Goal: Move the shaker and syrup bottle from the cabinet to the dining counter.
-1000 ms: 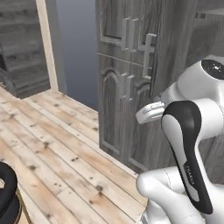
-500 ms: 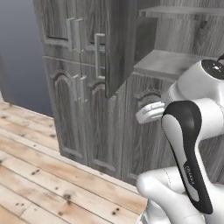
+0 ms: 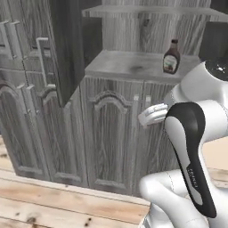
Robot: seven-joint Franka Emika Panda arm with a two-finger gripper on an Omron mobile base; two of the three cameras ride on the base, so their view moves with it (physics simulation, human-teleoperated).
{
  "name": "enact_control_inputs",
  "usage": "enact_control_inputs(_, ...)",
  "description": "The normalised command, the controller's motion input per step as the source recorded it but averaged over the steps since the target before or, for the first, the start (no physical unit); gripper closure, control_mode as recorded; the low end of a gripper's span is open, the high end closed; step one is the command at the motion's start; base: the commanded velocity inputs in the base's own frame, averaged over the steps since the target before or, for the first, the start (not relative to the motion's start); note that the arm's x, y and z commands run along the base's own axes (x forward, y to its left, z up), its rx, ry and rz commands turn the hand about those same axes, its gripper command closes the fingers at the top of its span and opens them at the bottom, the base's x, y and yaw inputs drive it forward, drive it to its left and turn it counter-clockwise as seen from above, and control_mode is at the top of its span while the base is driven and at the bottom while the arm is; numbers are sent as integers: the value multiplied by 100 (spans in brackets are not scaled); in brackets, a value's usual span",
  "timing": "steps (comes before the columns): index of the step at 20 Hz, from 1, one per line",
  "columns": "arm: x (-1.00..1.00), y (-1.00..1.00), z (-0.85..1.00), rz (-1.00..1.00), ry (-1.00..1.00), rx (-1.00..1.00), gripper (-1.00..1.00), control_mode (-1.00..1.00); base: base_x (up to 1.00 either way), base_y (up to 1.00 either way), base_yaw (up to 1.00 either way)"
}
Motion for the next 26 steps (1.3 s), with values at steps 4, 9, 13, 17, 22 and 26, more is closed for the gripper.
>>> enact_control_inputs(4, 0, 0, 0, 0, 0, 0, -100, 100, 40, 4, -54)
enact_control_inputs(9, 0, 0, 0, 0, 0, 0, -100, 100, 62, 37, -50)
enact_control_inputs(13, 0, 0, 0, 0, 0, 0, -100, 100, 70, 53, -44)
enact_control_inputs(17, 0, 0, 0, 0, 0, 0, -100, 100, 79, 89, -34)
enact_control_inputs(22, 0, 0, 0, 0, 0, 0, -100, 100, 73, 78, -32)
enact_control_inputs(26, 0, 0, 0, 0, 0, 0, -100, 100, 47, 6, -51)
